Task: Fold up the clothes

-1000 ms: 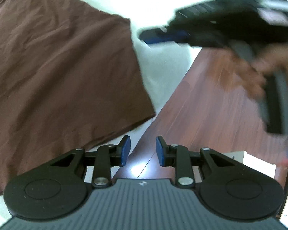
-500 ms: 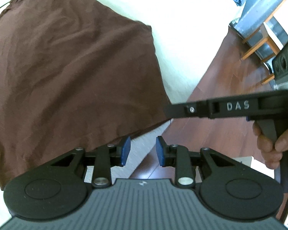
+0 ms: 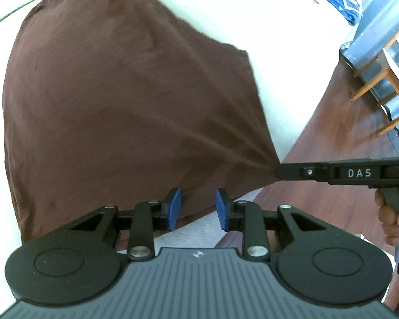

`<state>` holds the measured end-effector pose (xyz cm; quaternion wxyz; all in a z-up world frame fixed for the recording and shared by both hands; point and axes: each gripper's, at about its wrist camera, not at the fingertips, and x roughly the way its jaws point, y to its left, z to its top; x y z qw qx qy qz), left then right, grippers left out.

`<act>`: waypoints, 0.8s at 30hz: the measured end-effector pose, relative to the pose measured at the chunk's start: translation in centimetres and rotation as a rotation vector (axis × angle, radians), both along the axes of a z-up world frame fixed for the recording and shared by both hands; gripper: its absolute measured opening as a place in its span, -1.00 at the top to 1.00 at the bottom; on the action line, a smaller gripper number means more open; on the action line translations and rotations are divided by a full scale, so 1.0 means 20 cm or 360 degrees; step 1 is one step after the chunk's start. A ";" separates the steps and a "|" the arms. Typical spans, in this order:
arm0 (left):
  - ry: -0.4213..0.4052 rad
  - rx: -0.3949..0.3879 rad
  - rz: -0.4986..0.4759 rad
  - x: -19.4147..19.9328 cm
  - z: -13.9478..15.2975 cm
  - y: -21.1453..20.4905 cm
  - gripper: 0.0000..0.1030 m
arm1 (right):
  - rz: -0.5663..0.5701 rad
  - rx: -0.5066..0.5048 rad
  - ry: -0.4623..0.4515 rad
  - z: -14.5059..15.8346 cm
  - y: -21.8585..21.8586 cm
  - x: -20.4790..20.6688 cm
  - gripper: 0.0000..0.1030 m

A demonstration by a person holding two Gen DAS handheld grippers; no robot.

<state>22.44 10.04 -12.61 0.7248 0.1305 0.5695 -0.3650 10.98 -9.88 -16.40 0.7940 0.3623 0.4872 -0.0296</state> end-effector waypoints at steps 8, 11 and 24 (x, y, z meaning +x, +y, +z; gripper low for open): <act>-0.0137 0.0097 -0.0024 0.01 0.08 0.10 0.32 | 0.0054 -0.0076 -0.0041 0.16 0.04 0.02 0.55; -0.0181 0.0186 0.0036 0.03 0.06 0.21 0.32 | 0.0060 -0.0048 -0.0174 0.19 0.05 0.03 0.55; -0.0288 0.0327 0.0378 0.12 0.07 0.58 0.32 | 0.0313 -0.0005 -0.0223 0.19 0.26 0.18 0.54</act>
